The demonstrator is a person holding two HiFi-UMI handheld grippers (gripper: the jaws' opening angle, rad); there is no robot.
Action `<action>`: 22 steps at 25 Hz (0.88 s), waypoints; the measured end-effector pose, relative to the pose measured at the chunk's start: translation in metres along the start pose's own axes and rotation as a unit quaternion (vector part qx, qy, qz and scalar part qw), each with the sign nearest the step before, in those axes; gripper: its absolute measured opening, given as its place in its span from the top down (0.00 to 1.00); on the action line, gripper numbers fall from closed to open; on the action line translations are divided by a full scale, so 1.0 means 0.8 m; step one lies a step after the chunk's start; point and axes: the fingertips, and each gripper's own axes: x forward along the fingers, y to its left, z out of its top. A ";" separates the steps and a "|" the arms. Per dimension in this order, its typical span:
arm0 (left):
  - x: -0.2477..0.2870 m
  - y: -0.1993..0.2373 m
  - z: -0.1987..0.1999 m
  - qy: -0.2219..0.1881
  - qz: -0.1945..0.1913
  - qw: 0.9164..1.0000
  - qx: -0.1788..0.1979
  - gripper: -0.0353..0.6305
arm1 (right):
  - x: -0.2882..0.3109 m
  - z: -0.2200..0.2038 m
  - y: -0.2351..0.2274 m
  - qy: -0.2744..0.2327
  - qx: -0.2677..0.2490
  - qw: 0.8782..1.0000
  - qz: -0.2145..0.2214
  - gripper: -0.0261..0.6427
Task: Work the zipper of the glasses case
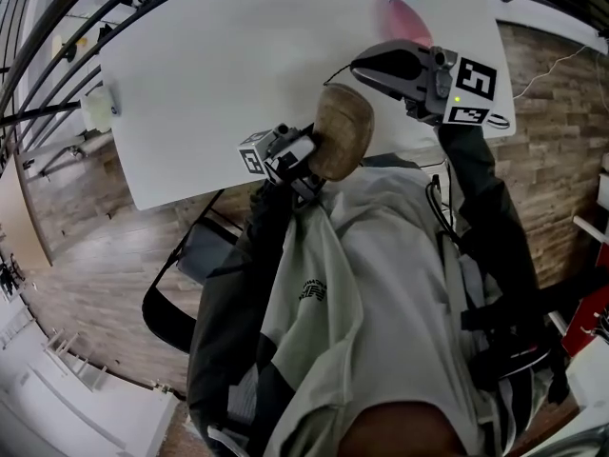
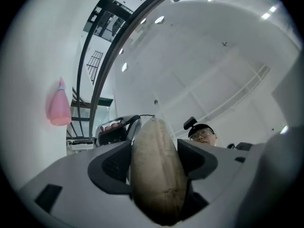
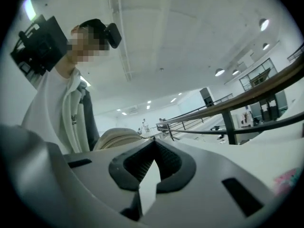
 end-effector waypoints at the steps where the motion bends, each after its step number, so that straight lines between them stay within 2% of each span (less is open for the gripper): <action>1: -0.001 0.003 0.002 -0.012 0.009 1.000 0.007 0.48 | 0.003 -0.001 -0.005 0.002 0.006 1.000 -0.029 0.97; 3: -0.005 0.012 0.005 -0.035 0.029 0.999 0.025 0.48 | 0.007 -0.007 -0.017 0.011 0.026 0.995 -0.097 0.97; 4: -0.007 0.016 0.002 -0.033 0.039 0.998 0.034 0.48 | 0.010 -0.013 -0.024 0.021 0.035 0.991 -0.128 0.97; 7: 0.008 0.028 -0.021 0.022 0.063 0.996 0.060 0.48 | 0.022 -0.035 -0.039 0.057 0.030 0.979 -0.193 0.97; 11: 0.029 0.035 -0.040 0.071 0.080 0.990 0.094 0.48 | 0.028 -0.038 -0.038 0.069 -0.002 0.972 -0.223 0.97; 13: 0.039 0.033 -0.044 0.101 0.085 0.984 0.121 0.48 | 0.033 -0.041 -0.032 0.092 -0.035 0.972 -0.215 0.97; 15: 0.045 0.032 -0.045 0.123 0.093 0.976 0.154 0.48 | 0.033 -0.039 -0.028 0.088 -0.050 0.973 -0.207 0.97; 16: 0.046 0.033 -0.042 0.120 0.095 0.976 0.155 0.48 | 0.028 -0.032 -0.028 0.071 -0.048 0.975 -0.207 0.97; 17: 0.043 0.033 -0.035 0.100 0.094 0.980 0.141 0.48 | 0.020 -0.023 -0.031 0.048 -0.041 0.976 -0.209 0.97; 19: 0.025 0.031 -0.002 0.016 0.084 0.991 0.101 0.48 | -0.009 -0.001 -0.045 0.003 -0.025 0.974 -0.226 0.97; 21: -0.009 0.027 0.034 -0.063 0.081 0.990 0.093 0.48 | -0.041 0.017 -0.059 -0.016 -0.020 0.972 -0.235 0.97; 22: -0.022 0.026 0.041 -0.070 0.083 0.989 0.100 0.48 | -0.051 0.022 -0.057 -0.016 -0.019 0.976 -0.215 0.97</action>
